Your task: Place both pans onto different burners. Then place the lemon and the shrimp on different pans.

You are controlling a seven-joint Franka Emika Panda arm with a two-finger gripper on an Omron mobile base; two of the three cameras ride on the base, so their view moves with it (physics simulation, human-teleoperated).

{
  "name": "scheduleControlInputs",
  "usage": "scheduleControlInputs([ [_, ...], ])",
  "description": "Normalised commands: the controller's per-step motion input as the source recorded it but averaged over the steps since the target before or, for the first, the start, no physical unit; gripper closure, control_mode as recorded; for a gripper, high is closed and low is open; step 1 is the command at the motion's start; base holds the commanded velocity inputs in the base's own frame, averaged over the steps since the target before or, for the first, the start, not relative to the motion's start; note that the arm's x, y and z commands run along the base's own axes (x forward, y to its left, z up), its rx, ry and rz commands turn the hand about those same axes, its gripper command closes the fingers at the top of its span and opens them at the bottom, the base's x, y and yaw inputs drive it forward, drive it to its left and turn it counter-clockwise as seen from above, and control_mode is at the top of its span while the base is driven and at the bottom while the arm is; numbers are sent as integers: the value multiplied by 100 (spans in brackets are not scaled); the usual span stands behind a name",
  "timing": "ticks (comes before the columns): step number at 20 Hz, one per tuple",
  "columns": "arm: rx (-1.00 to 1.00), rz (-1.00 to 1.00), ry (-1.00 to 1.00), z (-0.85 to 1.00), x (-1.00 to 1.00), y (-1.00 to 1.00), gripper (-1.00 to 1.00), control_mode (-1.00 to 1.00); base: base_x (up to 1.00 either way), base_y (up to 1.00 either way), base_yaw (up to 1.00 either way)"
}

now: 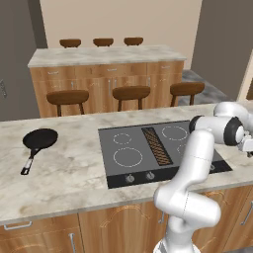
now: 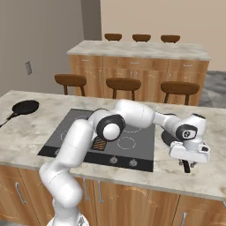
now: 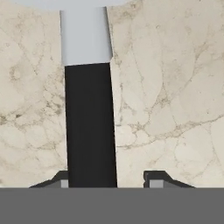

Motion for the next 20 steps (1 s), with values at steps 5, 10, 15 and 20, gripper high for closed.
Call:
scheduleControlInputs([
  [5, 0, 2, 0, 0, 0, -5, 100, -100, 0, 0, 0],
  [10, 0, 6, -7, 32, -2, -2, 100, -100, 0, 0, 0],
  [15, 0, 8, -6, 22, 0, 12, 100, -100, 0, 0, 0],
  [20, 0, 19, 4, 3, 0, 54, 100, -100, 0, 0, 0],
])
